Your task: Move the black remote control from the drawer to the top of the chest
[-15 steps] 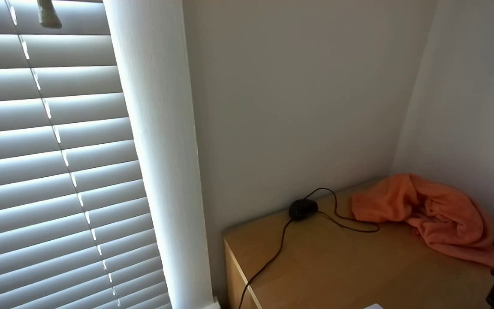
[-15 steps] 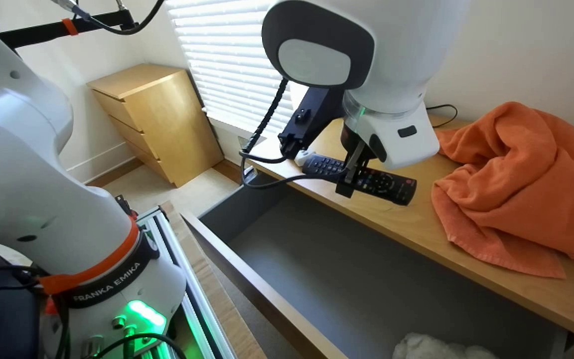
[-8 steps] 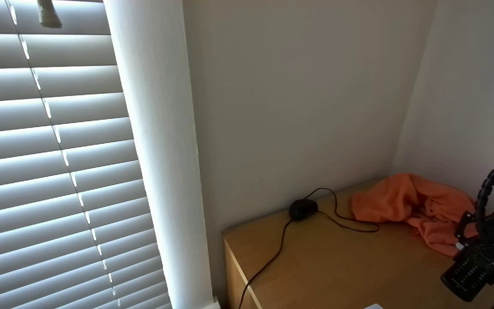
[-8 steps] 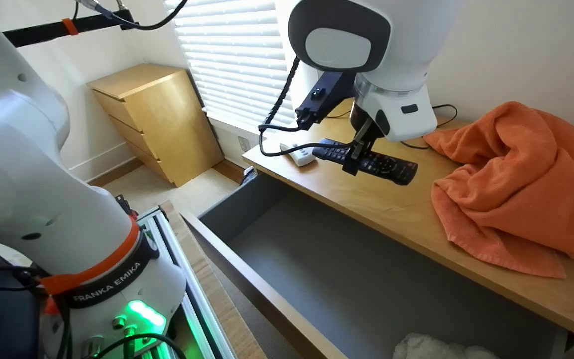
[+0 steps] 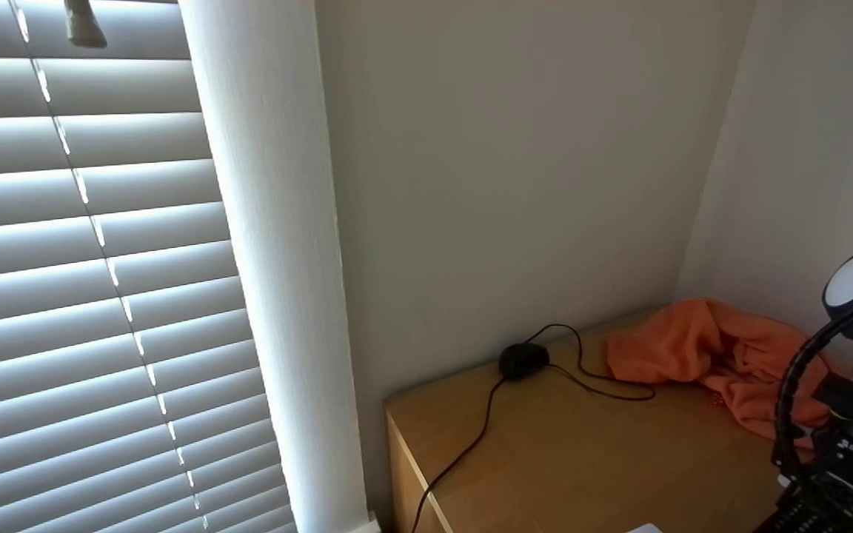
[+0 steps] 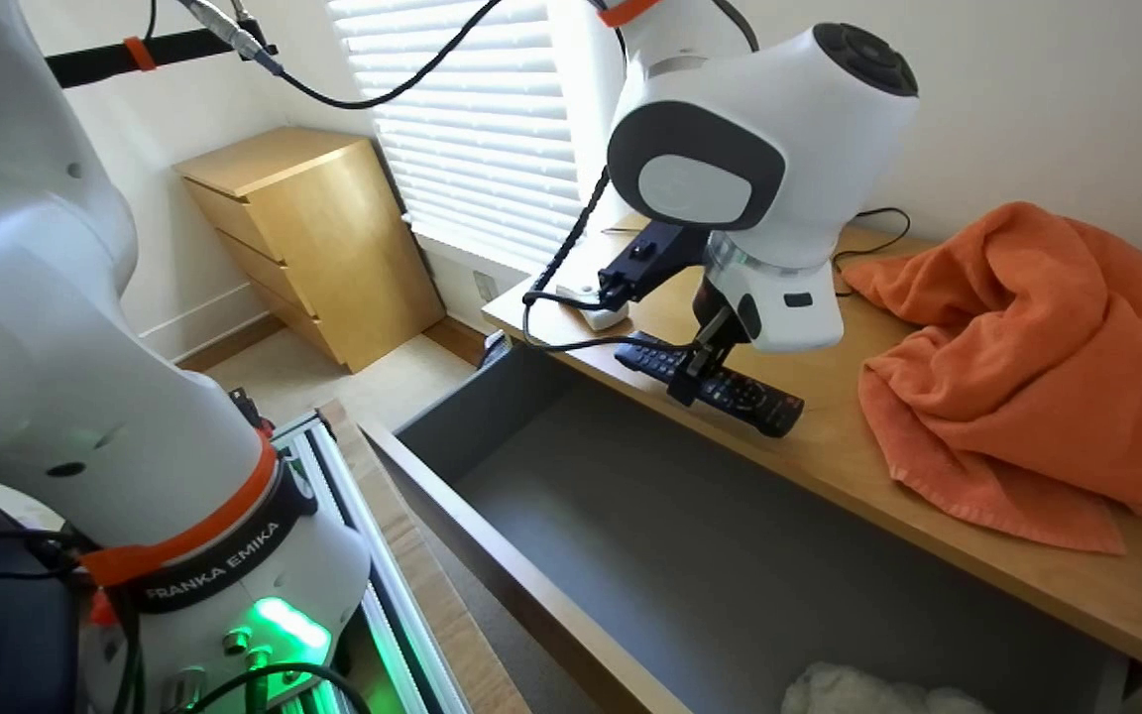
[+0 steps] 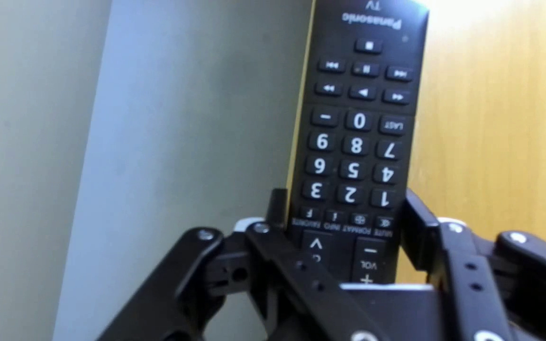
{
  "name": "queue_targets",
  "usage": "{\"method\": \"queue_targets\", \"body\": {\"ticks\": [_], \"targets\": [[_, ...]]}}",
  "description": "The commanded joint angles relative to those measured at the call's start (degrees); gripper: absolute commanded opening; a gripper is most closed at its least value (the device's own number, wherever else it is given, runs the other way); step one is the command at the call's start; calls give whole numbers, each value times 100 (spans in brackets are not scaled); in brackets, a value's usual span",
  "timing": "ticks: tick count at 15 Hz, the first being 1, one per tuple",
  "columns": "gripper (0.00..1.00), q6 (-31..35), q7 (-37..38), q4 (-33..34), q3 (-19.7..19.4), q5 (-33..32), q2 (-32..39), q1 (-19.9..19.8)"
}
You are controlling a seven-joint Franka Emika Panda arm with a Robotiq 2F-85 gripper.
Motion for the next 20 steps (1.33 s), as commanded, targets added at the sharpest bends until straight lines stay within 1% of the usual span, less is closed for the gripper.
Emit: {"method": "queue_targets", "body": {"ticks": [1,5,10,11,12,13,14,15,18,20], "targets": [[33,283,161,66,-12,33,185,44],[33,584,295,68,-9,11,273,82],[33,635,505,129,18,58,323,128],[83,642,537,131,23,79,311,135],[83,630,530,108,18,84,258,127],[89,654,524,58,-10,52,160,126],[97,697,552,-3,-44,17,49,130],[100,746,558,-54,-69,-10,-52,127],[100,784,616,-281,-209,-225,-549,122],[100,781,846,-413,-365,-613,-919,150]]}}
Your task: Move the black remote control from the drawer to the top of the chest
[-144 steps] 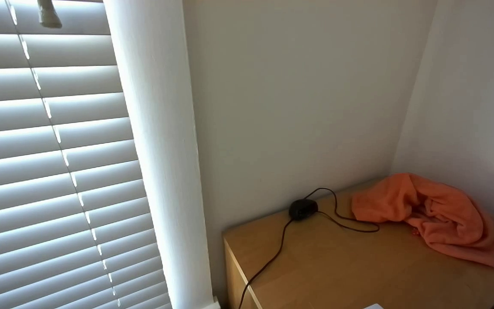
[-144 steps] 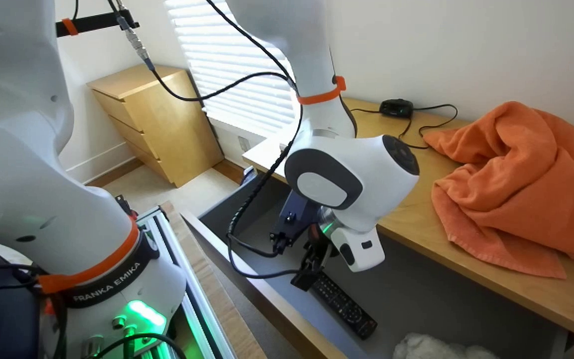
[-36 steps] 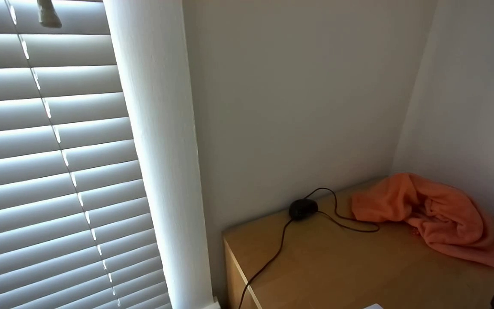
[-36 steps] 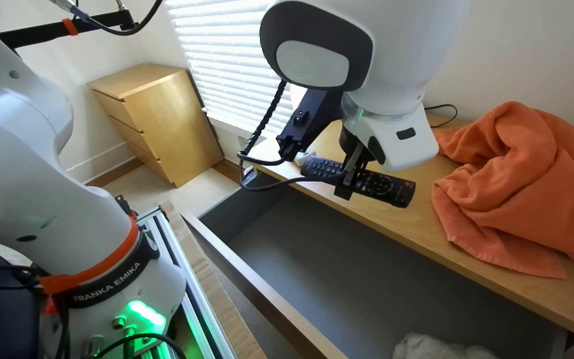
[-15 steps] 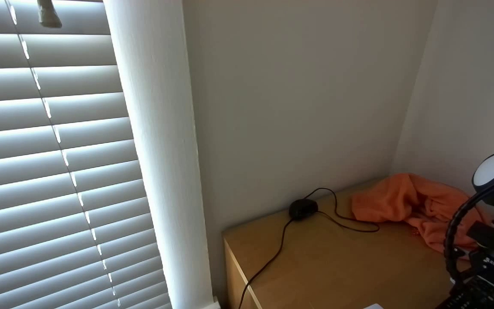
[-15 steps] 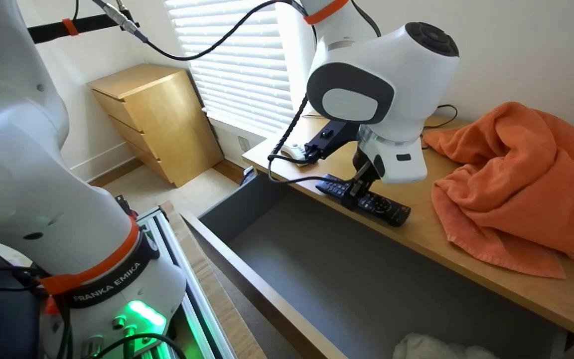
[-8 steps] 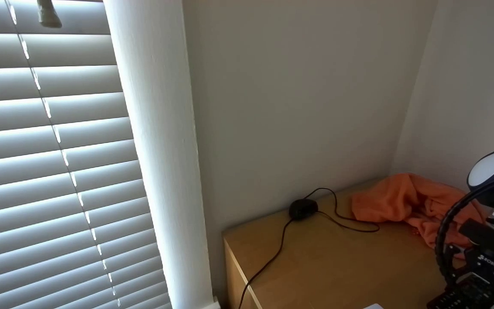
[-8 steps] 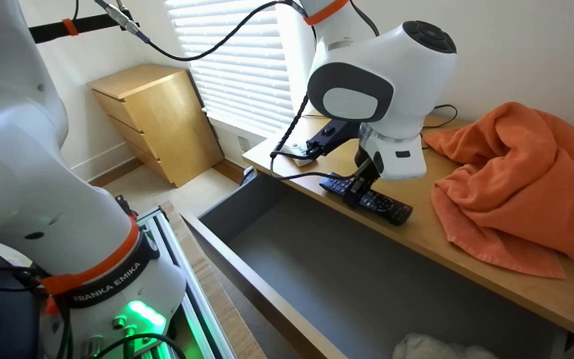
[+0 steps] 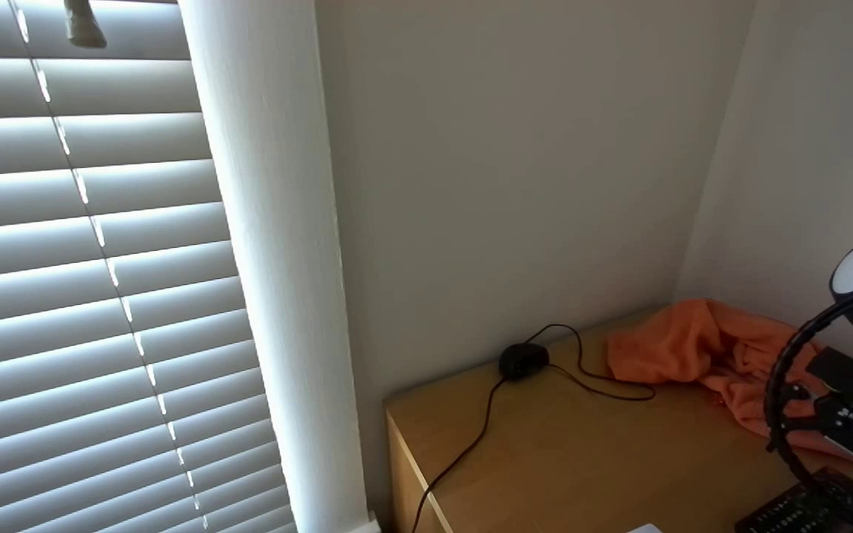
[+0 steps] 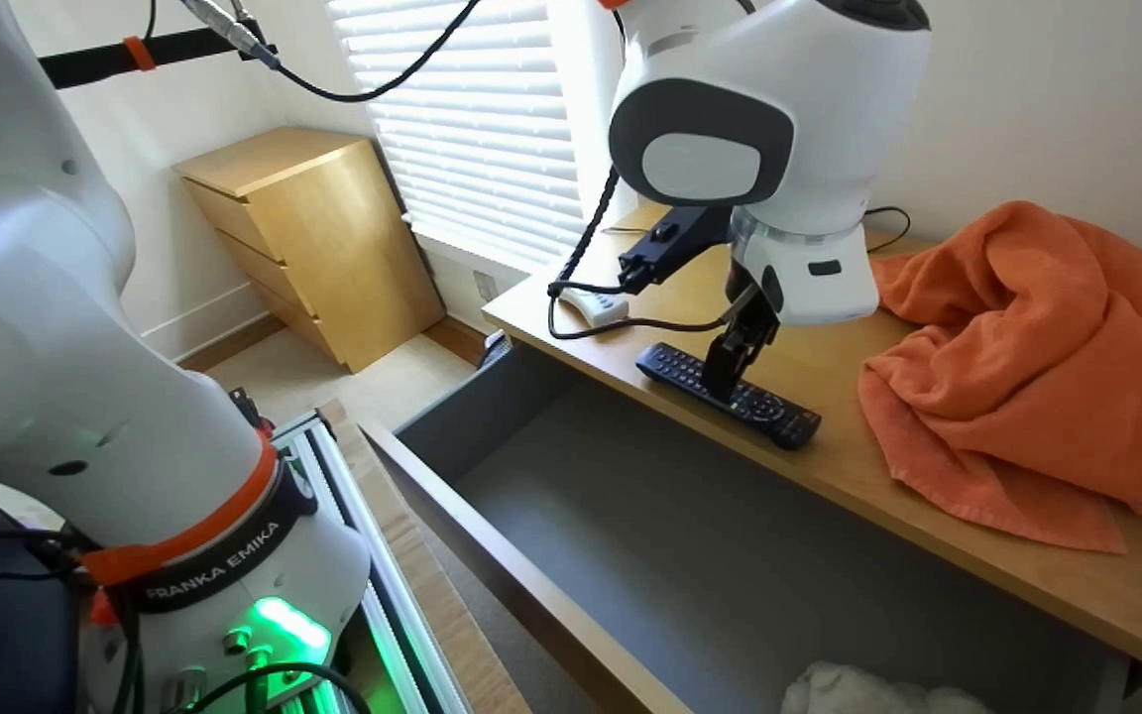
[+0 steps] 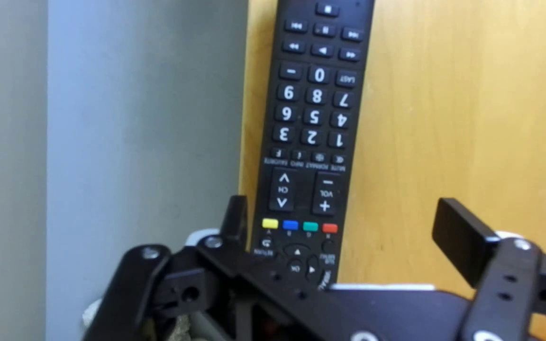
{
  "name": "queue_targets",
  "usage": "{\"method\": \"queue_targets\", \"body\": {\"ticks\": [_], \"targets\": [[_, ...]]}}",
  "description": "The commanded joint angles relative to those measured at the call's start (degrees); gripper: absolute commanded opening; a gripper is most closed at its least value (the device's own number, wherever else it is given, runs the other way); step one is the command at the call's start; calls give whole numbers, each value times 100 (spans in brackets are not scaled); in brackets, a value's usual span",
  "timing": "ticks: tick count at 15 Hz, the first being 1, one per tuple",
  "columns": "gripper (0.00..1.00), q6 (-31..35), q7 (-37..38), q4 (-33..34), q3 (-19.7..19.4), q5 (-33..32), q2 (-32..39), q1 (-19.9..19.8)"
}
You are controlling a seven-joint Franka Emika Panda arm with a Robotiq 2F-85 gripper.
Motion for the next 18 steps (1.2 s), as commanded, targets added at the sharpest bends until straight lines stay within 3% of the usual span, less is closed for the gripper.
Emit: {"method": "queue_targets", "body": {"ticks": [1,4,8,12,18], "targets": [[100,47,522,-499,-269,-721,-936,40],[100,-311,1063,-555,-400,-1607,-1529,-80],[100,-877,1801,-500,-273,-2500,-2247,-323],[100,-1355,1923,-451,-88,-2611,-2715,-461],[100,-1292,1749,-346,18,-2437,-2676,-497]]}}
